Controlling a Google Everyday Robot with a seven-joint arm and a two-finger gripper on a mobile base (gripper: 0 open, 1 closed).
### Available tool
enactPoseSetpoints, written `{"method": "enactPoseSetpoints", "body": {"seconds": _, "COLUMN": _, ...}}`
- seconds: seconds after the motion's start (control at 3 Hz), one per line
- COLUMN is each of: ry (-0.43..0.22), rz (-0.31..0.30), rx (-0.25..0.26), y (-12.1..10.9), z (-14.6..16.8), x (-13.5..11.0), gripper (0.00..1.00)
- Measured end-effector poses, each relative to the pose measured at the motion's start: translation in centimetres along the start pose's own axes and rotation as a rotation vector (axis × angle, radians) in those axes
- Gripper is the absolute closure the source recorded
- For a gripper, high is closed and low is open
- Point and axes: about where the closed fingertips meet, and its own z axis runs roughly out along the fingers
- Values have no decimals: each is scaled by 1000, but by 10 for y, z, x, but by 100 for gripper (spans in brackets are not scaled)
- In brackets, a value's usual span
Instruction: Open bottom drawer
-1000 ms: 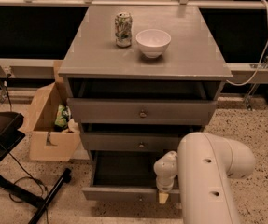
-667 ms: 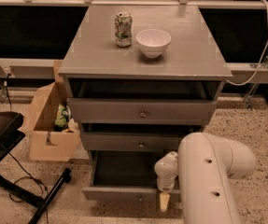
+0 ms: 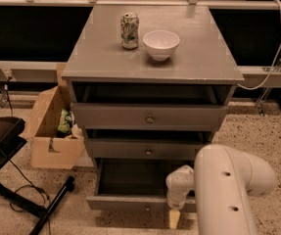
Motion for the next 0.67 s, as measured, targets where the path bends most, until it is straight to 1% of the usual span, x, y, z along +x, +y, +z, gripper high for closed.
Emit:
{"method": "enactPoseSetpoints", "body": {"seconds": 0.33, "ry": -32, "rz": 27, "rx": -71, "y": 43, "z": 16, "x": 13, "gripper": 26}}
{"method": "enactPoseSetpoints", "body": {"seconds": 0.67, "ry": -32, "rz": 27, "rx": -71, "y": 44, "z": 8, "x": 12, "gripper": 57}}
